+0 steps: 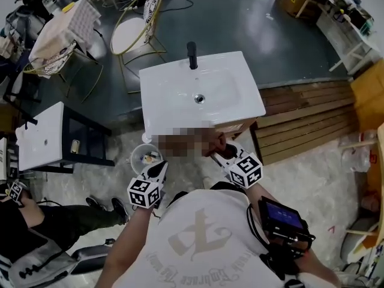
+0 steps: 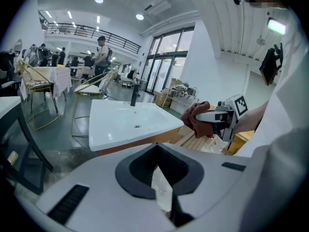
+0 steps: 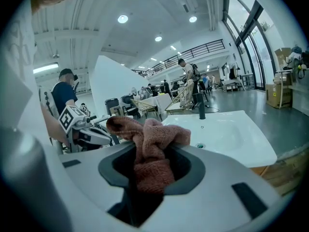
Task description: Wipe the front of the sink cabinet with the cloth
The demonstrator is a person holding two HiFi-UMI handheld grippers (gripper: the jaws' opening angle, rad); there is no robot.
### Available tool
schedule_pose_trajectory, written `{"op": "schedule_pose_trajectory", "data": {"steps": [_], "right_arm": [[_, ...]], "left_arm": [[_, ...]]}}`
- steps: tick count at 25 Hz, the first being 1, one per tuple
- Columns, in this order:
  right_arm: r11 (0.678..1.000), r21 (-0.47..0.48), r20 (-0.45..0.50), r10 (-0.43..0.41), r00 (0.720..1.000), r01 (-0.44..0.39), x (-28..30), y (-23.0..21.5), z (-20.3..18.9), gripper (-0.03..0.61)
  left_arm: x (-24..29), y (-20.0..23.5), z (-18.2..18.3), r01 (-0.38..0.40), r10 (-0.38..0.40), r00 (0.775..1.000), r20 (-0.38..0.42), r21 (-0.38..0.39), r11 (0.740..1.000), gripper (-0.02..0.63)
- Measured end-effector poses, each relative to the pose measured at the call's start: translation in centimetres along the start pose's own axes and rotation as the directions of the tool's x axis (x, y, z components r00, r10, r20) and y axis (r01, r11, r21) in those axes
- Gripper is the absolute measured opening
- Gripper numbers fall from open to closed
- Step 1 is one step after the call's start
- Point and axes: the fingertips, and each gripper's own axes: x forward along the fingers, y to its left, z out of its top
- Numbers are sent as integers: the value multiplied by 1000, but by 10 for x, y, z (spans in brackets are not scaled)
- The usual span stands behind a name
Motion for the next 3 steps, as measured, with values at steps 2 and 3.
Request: {"op": "schedule_pose_trajectory", "data": {"steps": [2, 3], "right_arm": [[1000, -2, 0, 3, 1000, -3, -3, 5, -1, 141], [1000, -4, 0, 4, 1000, -4, -4, 7, -1, 141]], "left_arm": [[-5, -4, -5, 0, 0, 1000, -5, -3, 1000, 8], [-8, -5, -7, -1, 1, 1000, -7, -4, 1000, 8]]}}
